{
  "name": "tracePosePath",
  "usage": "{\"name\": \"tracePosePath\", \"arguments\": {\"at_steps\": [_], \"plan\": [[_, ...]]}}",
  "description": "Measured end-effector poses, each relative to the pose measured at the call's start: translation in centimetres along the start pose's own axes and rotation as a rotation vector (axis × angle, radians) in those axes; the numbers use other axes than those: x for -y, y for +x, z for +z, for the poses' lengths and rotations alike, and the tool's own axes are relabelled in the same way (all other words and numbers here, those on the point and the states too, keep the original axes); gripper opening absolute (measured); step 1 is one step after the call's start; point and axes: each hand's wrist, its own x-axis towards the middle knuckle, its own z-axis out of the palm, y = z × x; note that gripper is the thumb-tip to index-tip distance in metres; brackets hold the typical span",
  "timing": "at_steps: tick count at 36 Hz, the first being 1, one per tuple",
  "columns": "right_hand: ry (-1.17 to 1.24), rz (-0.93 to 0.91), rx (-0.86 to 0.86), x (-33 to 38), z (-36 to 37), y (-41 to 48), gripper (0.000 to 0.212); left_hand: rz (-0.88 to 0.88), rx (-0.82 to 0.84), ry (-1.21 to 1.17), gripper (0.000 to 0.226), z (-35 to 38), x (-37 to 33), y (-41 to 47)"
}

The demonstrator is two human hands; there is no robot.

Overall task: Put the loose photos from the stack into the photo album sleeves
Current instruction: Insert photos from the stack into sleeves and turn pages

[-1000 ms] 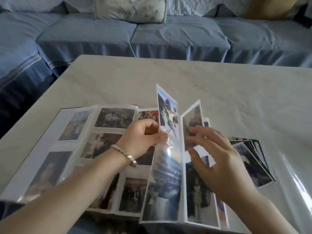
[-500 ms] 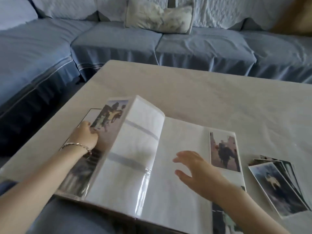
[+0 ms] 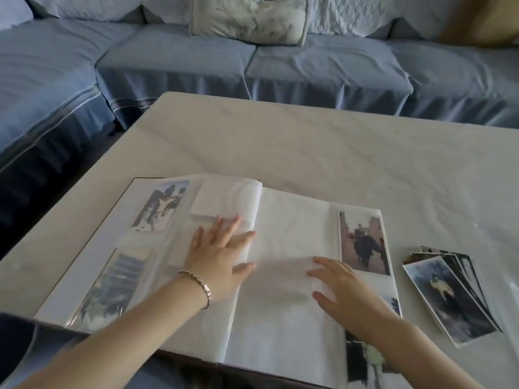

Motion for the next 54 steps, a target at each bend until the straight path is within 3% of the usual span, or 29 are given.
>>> {"name": "tracePosePath", "arguments": {"at_steps": [6, 10, 14, 18, 22, 26, 31, 36, 41, 47, 49, 52, 54], "plan": [[0.078, 0.153, -0.127, -2.3, -0.8, -2.3, 0.039, -0.127, 0.042, -0.083, 0.067, -1.5, 0.6, -0.5], [0.162, 0.350, -0.258, -4.2, -1.1, -4.6, 0.044, -0.176, -0.082, -0.112, 0.054, -2.7, -2.2, -0.3], [0.311, 0.521, -0.239, -6.2, -1.7, -6.0, 0.046, 0.108, -0.314, -0.204, 0.031, -3.3, -6.3, -0.7], [0.561, 0.572, -0.213, -6.9, -2.0, -6.5, 0.050, 0.189, -0.210, -0.355, 0.022, -3.0, -10.1, -0.6], [0.675, 0.605, -0.295, -6.6, -2.3, -6.8, 0.042, 0.195, -0.098, -0.559, 0.021, -2.1, -13.2, 0.3], [0.885, 0.509, -0.418, -4.7, -3.7, -7.8, 0.025, 0.109, 0.031, -0.776, 0.034, -1.7, -15.5, 1.0], [0.837, 0.212, -0.433, -1.4, -5.0, -7.9, 0.036, -0.002, 0.067, -0.996, 0.060, -3.1, -17.6, 1.1], [0.876, 0.101, -0.378, 0.2, -4.7, -7.3, 0.037, -0.064, 0.012, -1.171, 0.014, -4.2, -17.1, 1.3], [0.987, 0.151, -0.399, 0.1, -4.0, -7.3, 0.032, -0.166, 0.127, -1.441, 0.001, -3.5, -14.9, 1.5], [1.099, 0.267, -0.435, -0.4, -3.6, -7.5, 0.015, -0.195, -0.076, -1.252, 0.023, -2.2, -13.4, 1.3], [1.134, 0.302, -0.475, -1.0, -3.6, -7.7, 0.016, -0.155, -0.171, -1.141, 0.024, -2.0, -13.1, 1.1], [1.239, 0.353, -0.479, -1.8, -3.6, -7.9, 0.018, -0.040, -0.262, -1.013, 0.058, -1.8, -12.8, 0.8], [1.294, 0.369, -0.459, -2.1, -3.6, -8.0, 0.018, 0.047, -0.290, -0.913, 0.058, -1.7, -12.7, 0.6]]}}
